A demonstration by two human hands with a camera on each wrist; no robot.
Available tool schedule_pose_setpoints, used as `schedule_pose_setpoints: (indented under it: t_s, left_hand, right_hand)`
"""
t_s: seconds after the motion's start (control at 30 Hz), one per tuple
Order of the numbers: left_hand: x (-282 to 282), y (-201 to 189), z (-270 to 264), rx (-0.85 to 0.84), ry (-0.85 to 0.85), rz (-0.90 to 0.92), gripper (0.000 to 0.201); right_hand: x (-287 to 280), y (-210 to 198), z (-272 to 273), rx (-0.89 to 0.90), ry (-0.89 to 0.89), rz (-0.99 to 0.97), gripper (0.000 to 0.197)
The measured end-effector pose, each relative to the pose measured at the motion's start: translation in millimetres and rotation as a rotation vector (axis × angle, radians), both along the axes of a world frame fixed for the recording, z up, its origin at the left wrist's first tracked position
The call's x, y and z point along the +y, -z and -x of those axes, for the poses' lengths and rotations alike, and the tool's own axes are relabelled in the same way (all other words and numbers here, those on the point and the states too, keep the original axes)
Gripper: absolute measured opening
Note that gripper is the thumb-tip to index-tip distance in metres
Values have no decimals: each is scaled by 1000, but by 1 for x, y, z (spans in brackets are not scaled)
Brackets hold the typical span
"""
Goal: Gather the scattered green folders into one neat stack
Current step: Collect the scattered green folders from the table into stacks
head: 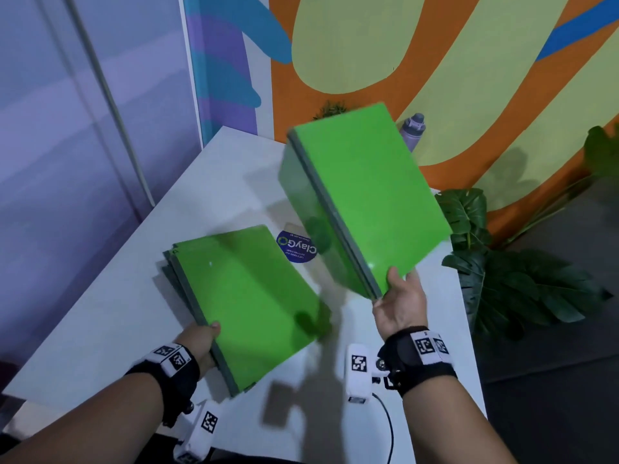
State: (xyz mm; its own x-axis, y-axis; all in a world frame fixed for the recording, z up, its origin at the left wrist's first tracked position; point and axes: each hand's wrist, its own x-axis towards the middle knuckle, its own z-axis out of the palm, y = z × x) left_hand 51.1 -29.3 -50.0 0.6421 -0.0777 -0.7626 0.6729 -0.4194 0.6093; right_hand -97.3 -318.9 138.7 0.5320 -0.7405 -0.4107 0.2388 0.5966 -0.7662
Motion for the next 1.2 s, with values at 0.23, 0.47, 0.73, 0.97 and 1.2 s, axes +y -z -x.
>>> schedule_pose_setpoints:
  t_s: [0.23, 0.47, 0.73, 0.97, 1.2]
  left_hand:
    - [-17, -77, 30, 198, -107, 384, 24]
    - [-23, -93, 34, 123, -71, 267, 92]
    - [-24, -131, 27, -350, 185, 182, 53]
    - [-30, -172, 23, -529, 380, 332, 50]
    - [-36, -179, 22, -592, 256, 432, 51]
  right_hand:
    - [58, 71, -2, 351, -356, 311, 68]
    - [71, 103, 37, 648, -1006, 554, 44]
    - [25, 70, 30, 728, -693, 791, 64]
    - [13, 28, 32, 285, -481, 518, 63]
    - [39, 27, 39, 127, -406, 525, 61]
